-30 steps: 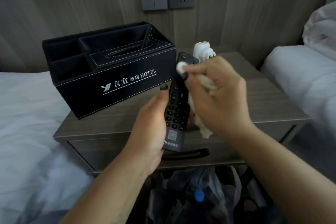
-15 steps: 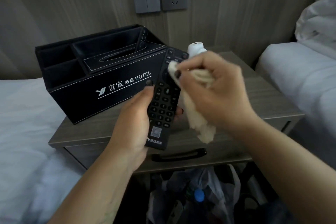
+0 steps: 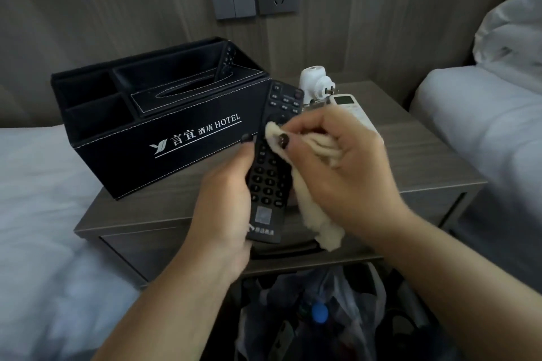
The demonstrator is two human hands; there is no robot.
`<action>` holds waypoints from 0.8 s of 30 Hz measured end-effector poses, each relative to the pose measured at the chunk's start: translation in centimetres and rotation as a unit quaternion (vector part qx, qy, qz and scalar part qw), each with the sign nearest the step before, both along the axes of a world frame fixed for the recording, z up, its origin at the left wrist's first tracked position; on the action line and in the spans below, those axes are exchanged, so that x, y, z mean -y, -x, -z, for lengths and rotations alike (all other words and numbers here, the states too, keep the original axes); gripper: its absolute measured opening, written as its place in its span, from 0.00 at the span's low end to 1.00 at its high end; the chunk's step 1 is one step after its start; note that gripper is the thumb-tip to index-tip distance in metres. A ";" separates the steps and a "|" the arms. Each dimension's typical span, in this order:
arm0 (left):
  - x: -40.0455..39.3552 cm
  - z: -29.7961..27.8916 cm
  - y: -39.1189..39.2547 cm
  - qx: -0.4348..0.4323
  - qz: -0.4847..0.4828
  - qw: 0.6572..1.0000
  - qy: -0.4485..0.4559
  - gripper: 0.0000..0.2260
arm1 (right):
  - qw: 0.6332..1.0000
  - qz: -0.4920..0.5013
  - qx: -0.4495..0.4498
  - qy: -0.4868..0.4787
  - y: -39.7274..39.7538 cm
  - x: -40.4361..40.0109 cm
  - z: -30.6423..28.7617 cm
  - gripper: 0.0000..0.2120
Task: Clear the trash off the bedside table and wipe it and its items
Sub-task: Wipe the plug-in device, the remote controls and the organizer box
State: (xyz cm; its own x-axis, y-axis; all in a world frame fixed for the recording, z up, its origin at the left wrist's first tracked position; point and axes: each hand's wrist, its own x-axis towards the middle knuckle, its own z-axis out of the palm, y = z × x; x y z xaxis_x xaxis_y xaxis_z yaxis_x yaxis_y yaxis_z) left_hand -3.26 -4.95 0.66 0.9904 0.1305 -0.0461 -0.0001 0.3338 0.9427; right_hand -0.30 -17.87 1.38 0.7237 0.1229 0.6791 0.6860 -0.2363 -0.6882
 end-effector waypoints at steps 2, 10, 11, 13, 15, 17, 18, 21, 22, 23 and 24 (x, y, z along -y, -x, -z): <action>-0.3 0.1 -0.2 -0.028 -0.010 0.999 0.012 0.19 | 1.000 -0.007 0.016 0.024 0.8 -1.0 1.0 0.01; 0.2 1.1 -0.6 0.005 0.035 0.999 -0.007 0.15 | 0.998 0.018 -0.053 -0.040 -0.7 1.2 -0.7 0.04; 0.5 0.9 -0.6 0.002 0.039 0.999 -0.004 0.16 | 0.997 0.050 -0.041 -0.052 -1.0 1.3 -0.8 0.04; 0.8 0.7 -0.6 -0.008 0.028 1.000 0.003 0.17 | 0.996 0.082 -0.022 -0.038 -0.6 0.5 -0.3 0.03; 0.6 0.3 -0.4 -0.037 0.001 0.999 0.020 0.19 | 0.999 0.053 0.006 -0.008 0.6 -0.9 1.0 0.02; 0.0 0.2 -0.3 -0.091 -0.017 0.994 0.060 0.20 | 1.000 -0.002 0.016 0.019 2.0 -2.0 2.3 0.04; -0.3 0.2 -0.2 -0.110 -0.017 0.990 0.082 0.20 | 0.999 -0.028 0.012 0.027 2.5 -2.3 2.7 0.04; -1.0 0.2 -0.1 -0.103 -0.005 0.987 0.124 0.24 | 0.994 -0.095 -0.004 0.047 3.3 -2.1 3.1 0.05; -1.0 0.2 -0.2 -0.092 -0.008 0.986 0.142 0.25 | 0.993 -0.110 -0.011 0.050 3.4 -1.9 3.1 0.04; -1.1 0.2 -0.3 -0.083 -0.013 0.983 0.164 0.25 | 0.991 -0.123 -0.020 0.048 3.5 -1.7 3.0 0.04; -1.1 0.1 -0.3 -0.077 -0.018 0.978 0.192 0.25 | 0.990 -0.129 -0.033 0.040 3.5 -1.4 2.9 0.04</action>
